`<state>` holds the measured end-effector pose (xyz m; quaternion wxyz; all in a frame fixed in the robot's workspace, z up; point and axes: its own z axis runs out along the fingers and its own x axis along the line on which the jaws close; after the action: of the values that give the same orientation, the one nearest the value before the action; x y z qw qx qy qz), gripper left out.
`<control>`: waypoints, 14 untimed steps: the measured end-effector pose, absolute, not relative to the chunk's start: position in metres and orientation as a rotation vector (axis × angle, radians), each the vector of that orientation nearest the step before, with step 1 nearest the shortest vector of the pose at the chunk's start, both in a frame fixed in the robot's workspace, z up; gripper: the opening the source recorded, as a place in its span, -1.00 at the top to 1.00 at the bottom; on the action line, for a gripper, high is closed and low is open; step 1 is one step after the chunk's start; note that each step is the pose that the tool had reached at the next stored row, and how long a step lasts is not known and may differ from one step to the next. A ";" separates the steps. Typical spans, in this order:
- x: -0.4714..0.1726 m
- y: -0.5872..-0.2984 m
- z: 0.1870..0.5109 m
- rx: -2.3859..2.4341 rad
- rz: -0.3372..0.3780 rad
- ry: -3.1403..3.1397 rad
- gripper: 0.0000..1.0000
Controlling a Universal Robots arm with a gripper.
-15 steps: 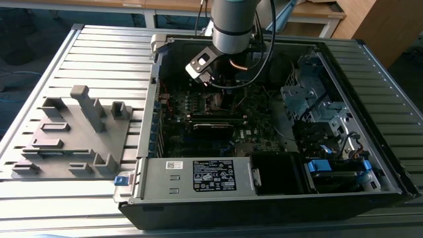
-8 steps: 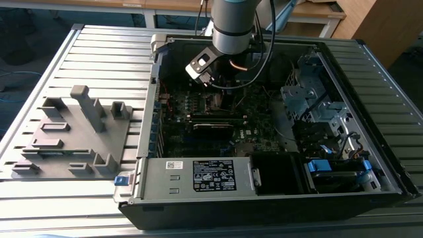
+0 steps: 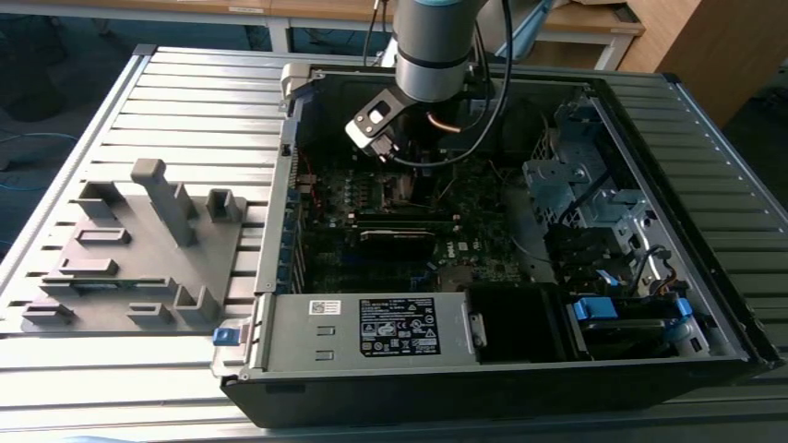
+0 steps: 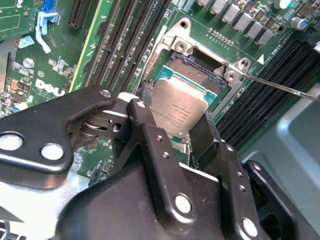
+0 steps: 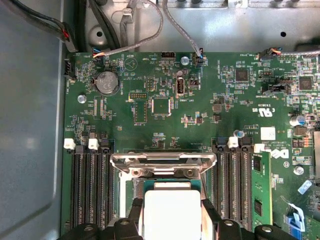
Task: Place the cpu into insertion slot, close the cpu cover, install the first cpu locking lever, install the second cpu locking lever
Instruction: 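Place the cpu into insertion slot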
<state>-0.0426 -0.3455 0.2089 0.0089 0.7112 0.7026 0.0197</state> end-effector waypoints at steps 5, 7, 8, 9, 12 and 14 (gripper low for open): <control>-0.044 -0.345 0.209 2.219 0.062 2.197 -0.08; -0.044 -0.346 0.209 2.216 0.062 2.201 -0.08; -0.044 -0.346 0.209 2.214 0.062 2.203 -0.08; -0.044 -0.346 0.209 2.212 0.062 2.205 -0.08; -0.044 -0.344 0.209 2.204 0.062 2.213 -0.08; -0.044 -0.343 0.209 2.200 0.062 2.217 -0.08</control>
<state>-0.0444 -0.3430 0.2088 0.0088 0.7041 0.7098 0.0199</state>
